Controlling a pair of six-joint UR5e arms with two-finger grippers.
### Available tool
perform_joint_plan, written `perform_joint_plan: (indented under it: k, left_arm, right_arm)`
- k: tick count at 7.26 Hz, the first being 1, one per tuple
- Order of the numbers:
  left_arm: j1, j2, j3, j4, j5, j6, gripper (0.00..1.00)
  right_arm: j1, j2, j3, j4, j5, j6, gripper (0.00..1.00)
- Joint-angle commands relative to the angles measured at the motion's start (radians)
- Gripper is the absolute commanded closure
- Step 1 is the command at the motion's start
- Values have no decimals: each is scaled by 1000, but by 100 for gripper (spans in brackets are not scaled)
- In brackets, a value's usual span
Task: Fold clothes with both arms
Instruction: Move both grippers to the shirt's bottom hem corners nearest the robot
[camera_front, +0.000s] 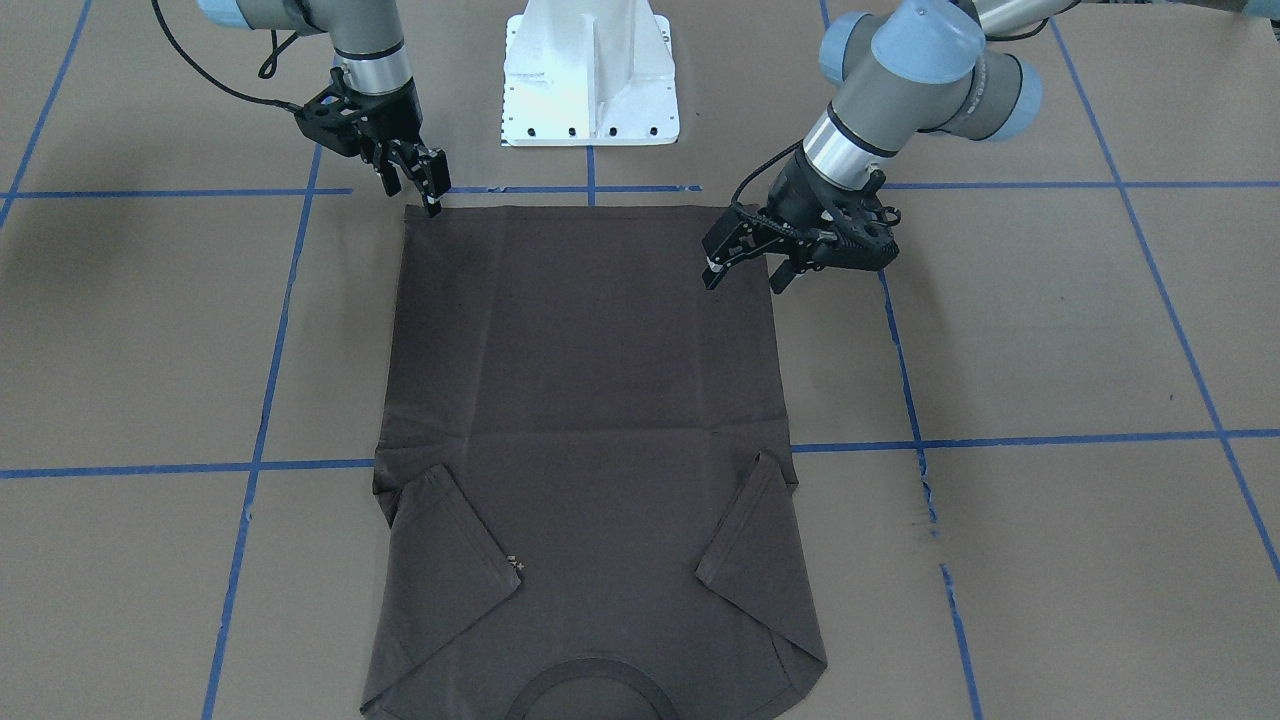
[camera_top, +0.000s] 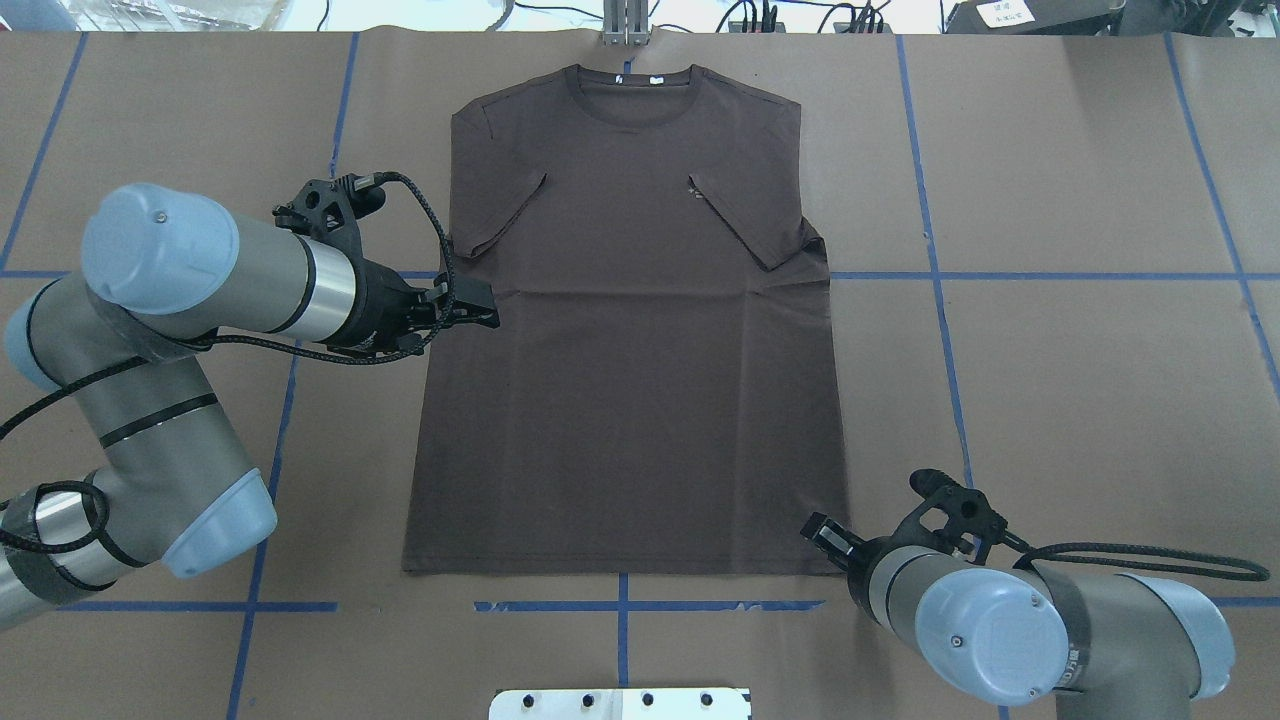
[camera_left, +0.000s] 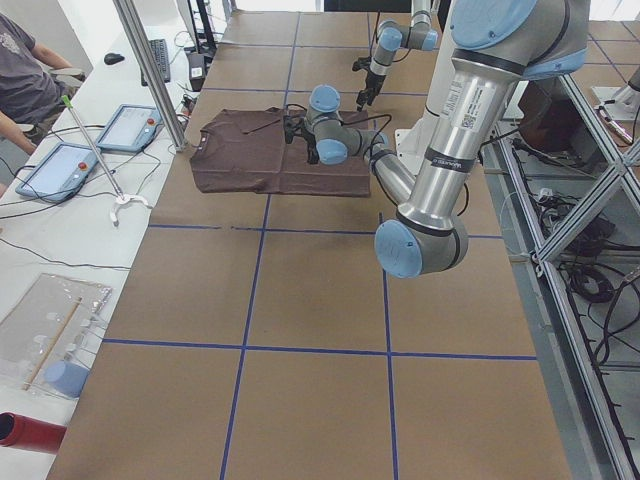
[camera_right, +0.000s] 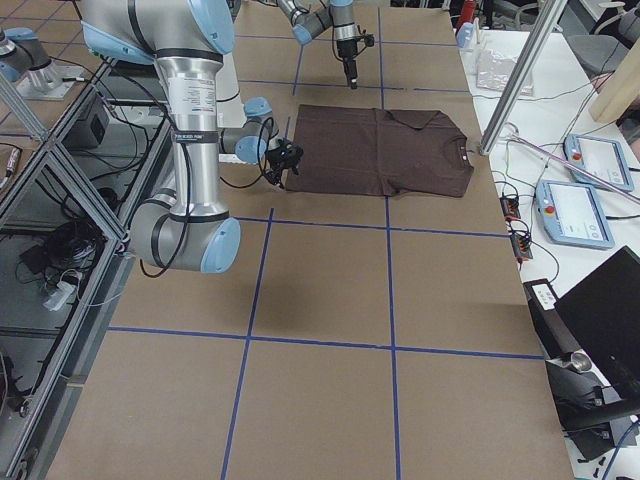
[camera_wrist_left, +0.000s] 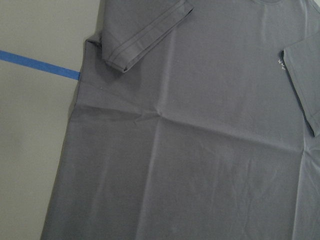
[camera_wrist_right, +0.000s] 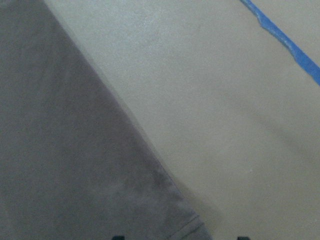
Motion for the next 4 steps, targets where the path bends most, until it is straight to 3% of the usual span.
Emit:
perform_joint_plan:
  k: [1, 2, 3, 4]
  left_arm:
    - [1, 0, 0, 0, 0, -4, 1]
    - [1, -1, 0, 0, 0, -4, 1]
    - [1, -3, 1, 0, 0, -5, 1]
    - [1, -3, 0, 0, 0, -5, 1]
  right_arm:
    - [-8, 22, -58, 0, 3, 5, 20]
    - [-5, 21, -49, 0, 6, 2, 22]
    - [-4, 21, -45, 0, 6, 5, 31]
    - [-2, 21, -43, 0, 6, 5, 65]
